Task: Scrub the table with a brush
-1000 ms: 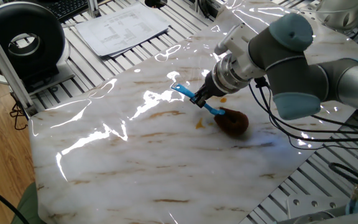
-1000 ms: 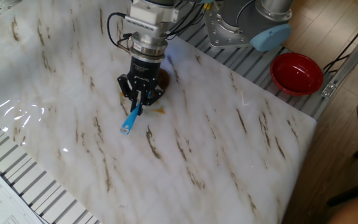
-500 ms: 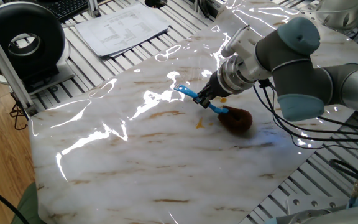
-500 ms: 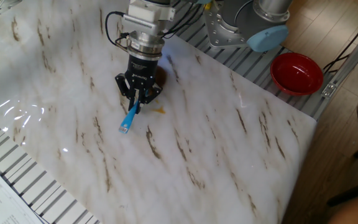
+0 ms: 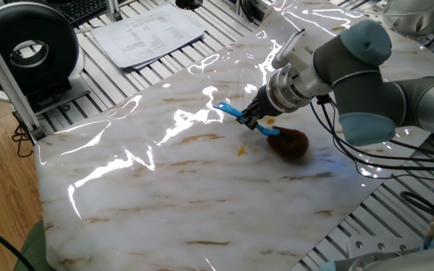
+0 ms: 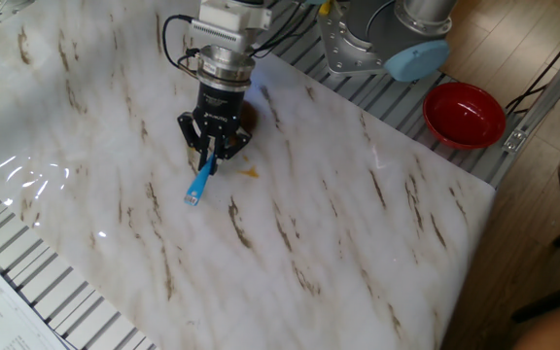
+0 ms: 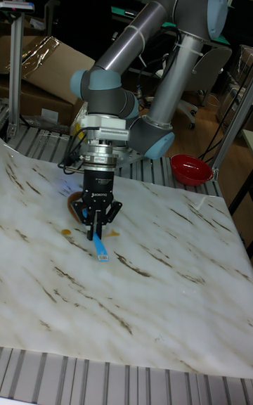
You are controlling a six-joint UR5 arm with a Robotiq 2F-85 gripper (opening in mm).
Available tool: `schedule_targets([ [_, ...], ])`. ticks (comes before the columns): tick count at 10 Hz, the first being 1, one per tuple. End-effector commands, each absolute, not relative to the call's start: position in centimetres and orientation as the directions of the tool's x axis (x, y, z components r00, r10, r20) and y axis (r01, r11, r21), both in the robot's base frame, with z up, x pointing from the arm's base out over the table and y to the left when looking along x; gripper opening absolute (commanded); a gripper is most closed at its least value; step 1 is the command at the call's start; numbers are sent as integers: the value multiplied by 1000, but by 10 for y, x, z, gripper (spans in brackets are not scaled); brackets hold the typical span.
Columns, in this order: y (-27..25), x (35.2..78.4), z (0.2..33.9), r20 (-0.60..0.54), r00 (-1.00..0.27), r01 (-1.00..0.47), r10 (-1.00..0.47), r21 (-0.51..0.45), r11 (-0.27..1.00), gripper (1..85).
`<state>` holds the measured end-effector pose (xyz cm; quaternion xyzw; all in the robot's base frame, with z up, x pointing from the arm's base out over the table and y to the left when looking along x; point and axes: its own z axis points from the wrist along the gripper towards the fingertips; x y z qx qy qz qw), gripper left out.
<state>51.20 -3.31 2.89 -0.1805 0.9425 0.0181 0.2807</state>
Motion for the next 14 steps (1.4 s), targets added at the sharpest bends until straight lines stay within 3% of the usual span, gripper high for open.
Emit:
schedule_targets([
  [1,-42,511,32,-539,-772,-353,-335,-74,933,10],
  [3,-38,511,32,-545,-771,-351,-328,-64,934,10],
  [4,-22,511,32,-560,-784,-324,-268,2,946,10],
  [8,9,504,33,-565,-811,-250,-151,102,963,10],
  [10,6,500,33,-549,-822,-242,-150,98,965,10],
  [14,-44,469,33,-420,-876,-248,-235,-24,968,10],
])
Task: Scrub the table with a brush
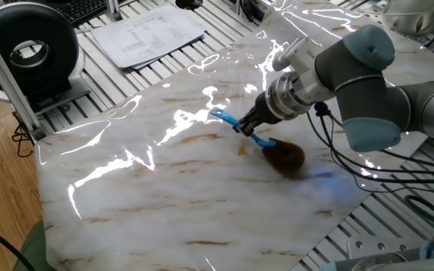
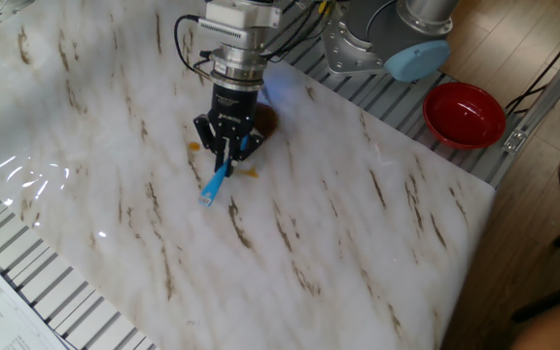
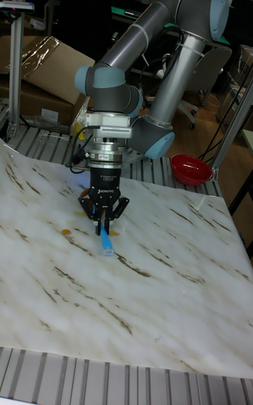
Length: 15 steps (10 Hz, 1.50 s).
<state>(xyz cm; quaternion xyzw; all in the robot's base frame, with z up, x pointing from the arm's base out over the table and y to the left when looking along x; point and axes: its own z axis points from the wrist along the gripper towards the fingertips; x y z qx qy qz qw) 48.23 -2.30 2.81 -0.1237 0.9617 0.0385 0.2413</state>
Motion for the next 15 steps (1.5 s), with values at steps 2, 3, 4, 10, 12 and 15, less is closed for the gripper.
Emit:
schedule_targets([
  [2,-47,480,33,-465,-844,-286,-267,-30,958,10],
  [3,-55,486,30,-481,-823,-315,-302,-56,947,10],
  [4,-65,490,29,-477,-814,-332,-333,-90,939,10],
  [10,-37,516,22,-597,-752,-346,-280,-5,938,10],
  [12,-30,511,22,-591,-770,-319,-240,31,947,10],
  [15,-24,501,23,-574,-795,-272,-194,53,961,10],
])
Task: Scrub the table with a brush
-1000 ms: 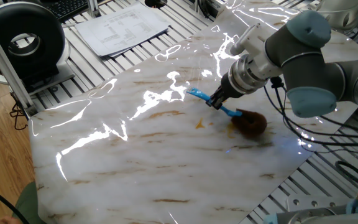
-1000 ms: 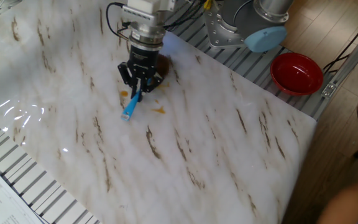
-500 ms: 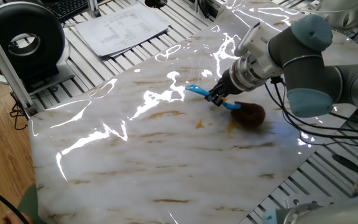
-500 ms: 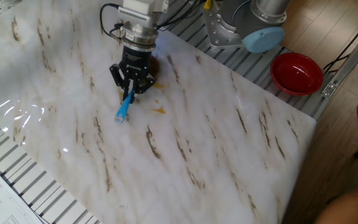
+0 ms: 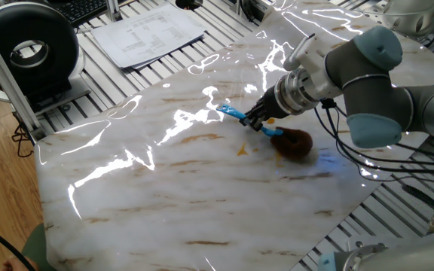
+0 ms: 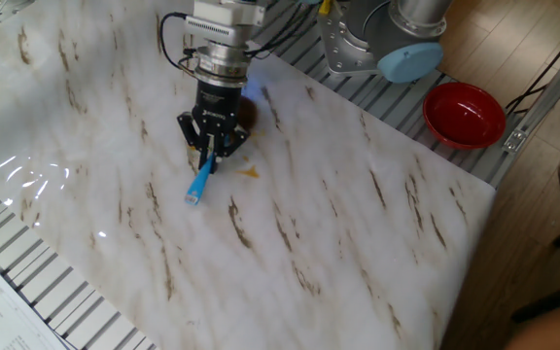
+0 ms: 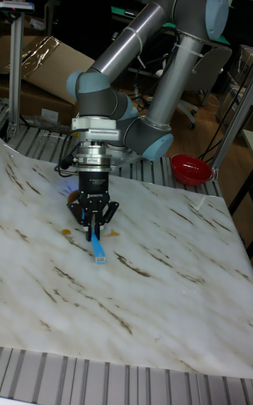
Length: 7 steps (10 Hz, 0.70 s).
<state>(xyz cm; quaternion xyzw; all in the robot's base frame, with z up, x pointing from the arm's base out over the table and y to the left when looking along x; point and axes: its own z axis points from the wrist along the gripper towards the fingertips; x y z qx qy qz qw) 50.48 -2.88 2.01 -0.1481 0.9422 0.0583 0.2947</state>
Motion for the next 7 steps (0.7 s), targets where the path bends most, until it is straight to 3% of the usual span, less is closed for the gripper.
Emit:
schedule_targets([
  [1,-20,500,24,-574,-798,-261,-182,57,964,10],
  [7,13,508,34,-571,-814,-187,-105,87,979,10],
])
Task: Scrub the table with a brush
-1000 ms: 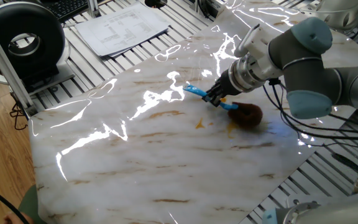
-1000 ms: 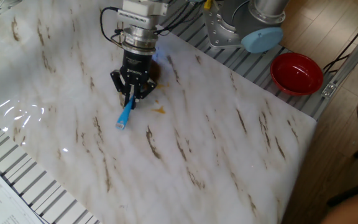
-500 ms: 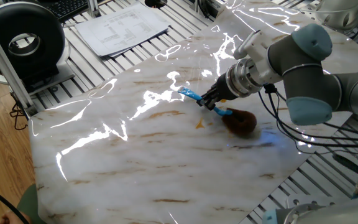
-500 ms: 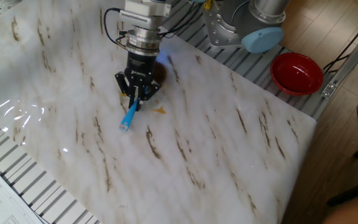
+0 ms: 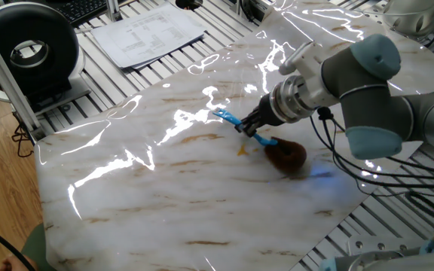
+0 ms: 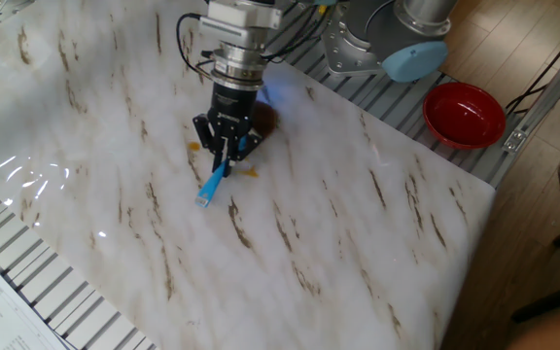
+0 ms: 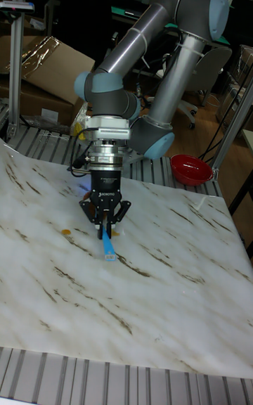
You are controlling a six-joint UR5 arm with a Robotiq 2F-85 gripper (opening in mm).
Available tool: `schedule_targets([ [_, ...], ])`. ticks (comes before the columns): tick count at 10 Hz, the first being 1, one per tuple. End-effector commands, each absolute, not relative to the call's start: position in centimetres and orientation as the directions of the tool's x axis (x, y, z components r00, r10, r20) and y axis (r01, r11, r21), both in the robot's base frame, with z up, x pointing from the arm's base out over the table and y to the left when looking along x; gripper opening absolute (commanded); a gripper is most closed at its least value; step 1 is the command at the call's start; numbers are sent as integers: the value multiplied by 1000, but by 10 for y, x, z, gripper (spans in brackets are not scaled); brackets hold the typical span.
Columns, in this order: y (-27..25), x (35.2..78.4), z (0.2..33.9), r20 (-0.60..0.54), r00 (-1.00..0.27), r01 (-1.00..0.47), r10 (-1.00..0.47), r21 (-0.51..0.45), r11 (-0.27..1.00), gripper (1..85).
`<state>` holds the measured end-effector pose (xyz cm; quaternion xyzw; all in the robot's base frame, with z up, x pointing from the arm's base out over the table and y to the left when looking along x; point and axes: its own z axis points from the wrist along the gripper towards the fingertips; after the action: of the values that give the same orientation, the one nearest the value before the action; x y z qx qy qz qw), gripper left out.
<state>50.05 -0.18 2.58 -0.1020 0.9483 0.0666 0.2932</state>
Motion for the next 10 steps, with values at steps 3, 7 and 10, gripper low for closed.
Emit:
schedule_targets([
  [3,33,527,41,-563,-822,-152,-85,74,986,10],
  [7,56,554,44,-566,-823,-115,-56,69,991,10],
  [10,48,556,40,-538,-834,-141,-123,-8,990,10],
])
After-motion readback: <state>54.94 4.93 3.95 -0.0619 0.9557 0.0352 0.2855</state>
